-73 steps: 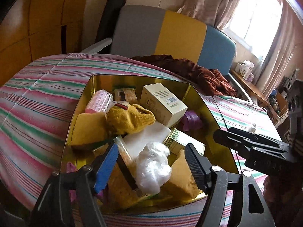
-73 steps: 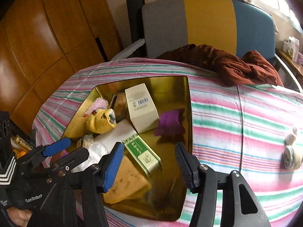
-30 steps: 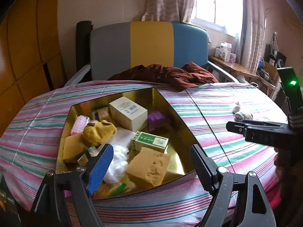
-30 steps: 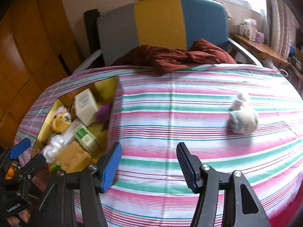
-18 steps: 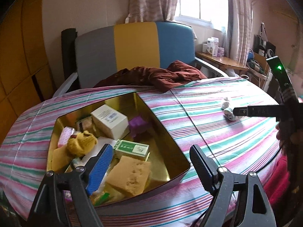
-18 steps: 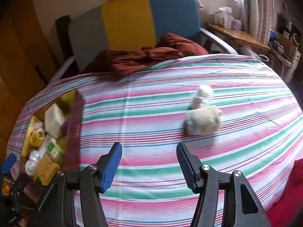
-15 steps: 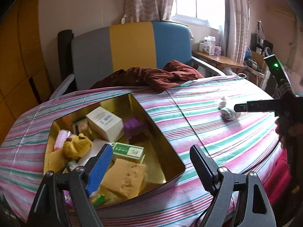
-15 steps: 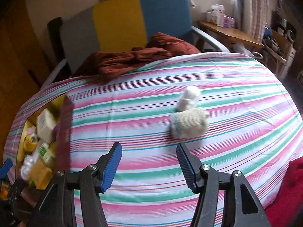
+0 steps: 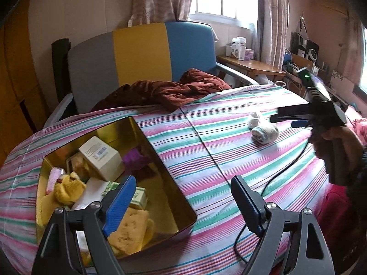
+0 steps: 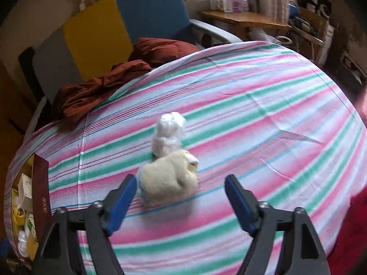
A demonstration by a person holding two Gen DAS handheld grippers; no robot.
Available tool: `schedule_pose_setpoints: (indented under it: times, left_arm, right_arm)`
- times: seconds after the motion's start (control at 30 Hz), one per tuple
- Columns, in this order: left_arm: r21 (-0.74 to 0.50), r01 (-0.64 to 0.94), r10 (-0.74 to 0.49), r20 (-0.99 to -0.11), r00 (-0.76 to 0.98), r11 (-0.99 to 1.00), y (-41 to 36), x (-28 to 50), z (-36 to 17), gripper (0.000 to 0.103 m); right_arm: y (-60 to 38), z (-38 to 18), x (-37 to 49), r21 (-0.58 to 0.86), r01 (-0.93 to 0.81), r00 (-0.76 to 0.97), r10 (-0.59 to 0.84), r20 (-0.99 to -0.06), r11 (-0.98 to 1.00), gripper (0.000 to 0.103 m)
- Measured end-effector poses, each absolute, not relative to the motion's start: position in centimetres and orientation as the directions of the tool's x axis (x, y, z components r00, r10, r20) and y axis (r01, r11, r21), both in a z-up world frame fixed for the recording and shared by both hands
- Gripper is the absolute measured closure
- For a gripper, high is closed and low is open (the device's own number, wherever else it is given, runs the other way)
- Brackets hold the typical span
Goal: Organize objects
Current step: 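Move both tools back toward the beige sock roll and last cotton bundle, then grasp the beige sock roll with right tool while left tool grasps the wrapped cotton bundle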
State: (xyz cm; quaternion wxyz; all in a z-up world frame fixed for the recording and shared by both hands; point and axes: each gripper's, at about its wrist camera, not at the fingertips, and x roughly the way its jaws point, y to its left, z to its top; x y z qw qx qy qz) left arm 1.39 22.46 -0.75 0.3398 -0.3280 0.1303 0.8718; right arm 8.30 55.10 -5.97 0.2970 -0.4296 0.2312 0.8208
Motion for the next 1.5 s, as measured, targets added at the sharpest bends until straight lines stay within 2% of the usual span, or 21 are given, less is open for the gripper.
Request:
schedule_pose_setpoints:
  times: [0.13,0.3,0.37,0.4,0.43,0.63,1.07,1.5]
  left_arm:
    - [-0.006,-0.692,0.518,-0.668,-0.534,-0.722,23.7,1.3,-0.7,0.018]
    - [-0.016,-0.707,0.527,-0.679,-0.511,-0.707,25.4,0.8,-0.9,0.018]
    - [-0.008,-0.714,0.526,-0.681,-0.509,-0.7,26.2,0.7,-1.0,0.018]
    - [-0.005,-0.717,0.526,-0.684,-0.505,-0.697,26.7,0.6,-1.1,0.018]
    - [-0.006,-0.72,0.526,-0.686,-0.502,-0.694,27.0,0.6,-1.2,0.018]
    - [-0.005,-0.734,0.523,-0.704,-0.48,-0.679,29.1,0.5,-1.9,0.018]
    - [0.021,-0.764,0.501,-0.743,-0.444,-0.645,32.6,0.3,-3.2,0.018]
    - [-0.052,-0.778,0.521,-0.77,-0.368,-0.626,39.2,-3.1,-3.4,0.02]
  right_arm:
    - [54.3,-7.2,5.9,0.013,-0.62,-0.413,0.313,-0.855,-0.784,0.018]
    - [54.3,-9.0,4.5,-0.059,-0.577,-0.362,0.32,-0.875,-0.814,0.019]
    - [54.3,-9.1,4.5,-0.052,-0.564,-0.369,0.308,-0.877,-0.824,0.022]
    - [54.2,-9.0,4.5,-0.045,-0.558,-0.375,0.3,-0.877,-0.829,0.032]
    - [54.1,-8.9,4.6,-0.038,-0.553,-0.38,0.293,-0.878,-0.832,0.036]
    - [53.7,-8.1,5.7,-0.053,-0.567,-0.363,0.307,-0.88,-0.822,0.043]
    - [57.7,-7.2,9.0,-0.043,-0.729,-0.292,0.367,-0.883,-0.683,0.043]
    - [60.0,-6.1,11.6,0.029,-0.813,-0.306,0.383,-0.872,-0.582,0.043]
